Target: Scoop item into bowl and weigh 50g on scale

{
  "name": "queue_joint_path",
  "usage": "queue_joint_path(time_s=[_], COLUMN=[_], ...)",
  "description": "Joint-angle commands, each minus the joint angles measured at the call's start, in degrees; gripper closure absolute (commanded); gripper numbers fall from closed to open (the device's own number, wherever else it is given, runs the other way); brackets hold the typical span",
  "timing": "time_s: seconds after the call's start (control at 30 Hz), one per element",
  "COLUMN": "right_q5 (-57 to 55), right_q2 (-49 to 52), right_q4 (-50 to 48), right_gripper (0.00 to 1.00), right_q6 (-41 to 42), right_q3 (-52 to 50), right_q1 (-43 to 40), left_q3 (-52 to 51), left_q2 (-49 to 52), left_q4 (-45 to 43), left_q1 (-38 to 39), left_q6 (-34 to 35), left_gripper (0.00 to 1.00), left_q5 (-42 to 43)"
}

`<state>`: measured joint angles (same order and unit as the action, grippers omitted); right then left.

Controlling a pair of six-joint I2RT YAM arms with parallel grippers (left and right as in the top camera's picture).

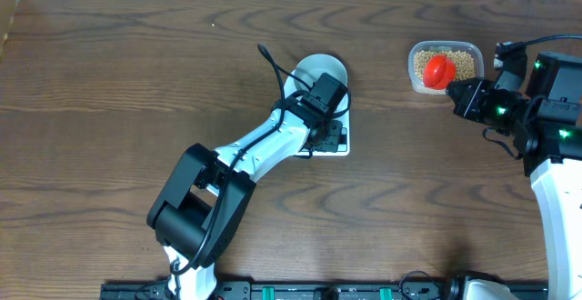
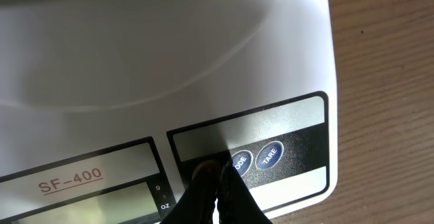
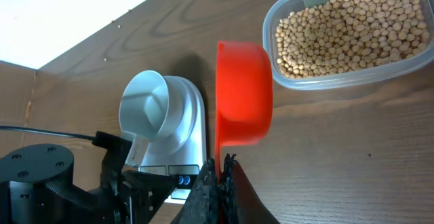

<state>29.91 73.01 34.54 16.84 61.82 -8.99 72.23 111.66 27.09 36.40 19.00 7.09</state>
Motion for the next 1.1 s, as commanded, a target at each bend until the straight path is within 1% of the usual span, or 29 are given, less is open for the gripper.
queue_joint_path(time_s=[0.0, 0.73, 0.93, 1.07], right_q5=[-0.52, -0.9, -0.87, -0.87], right_q2=[-0.15, -0.15, -0.15, -0.15], right_q4=[-0.04, 0.02, 0.02, 0.02], right_gripper=[0.99, 0.99, 0.99, 0.99], right_q6=[-1.27, -1.27, -1.27, -1.27], right_q3=[0.79, 0.79, 0.79, 0.79], right_q1=[-0.79, -0.79, -0.79, -0.79], left_q3=[-0.55, -0.55, -0.55, -0.55], left_q2=[2.27, 4.72, 6.29, 6.67], left_q4=[-0.15, -0.44, -0.46, -0.5], left_q1=[-0.07, -0.55, -2.99, -3.76], left_q6=[-1.2, -1.14, -0.98, -0.98], left_gripper=[0.92, 0.93, 0.93, 0.93], left_q5=[-1.18, -1.49, 2.67, 3.87])
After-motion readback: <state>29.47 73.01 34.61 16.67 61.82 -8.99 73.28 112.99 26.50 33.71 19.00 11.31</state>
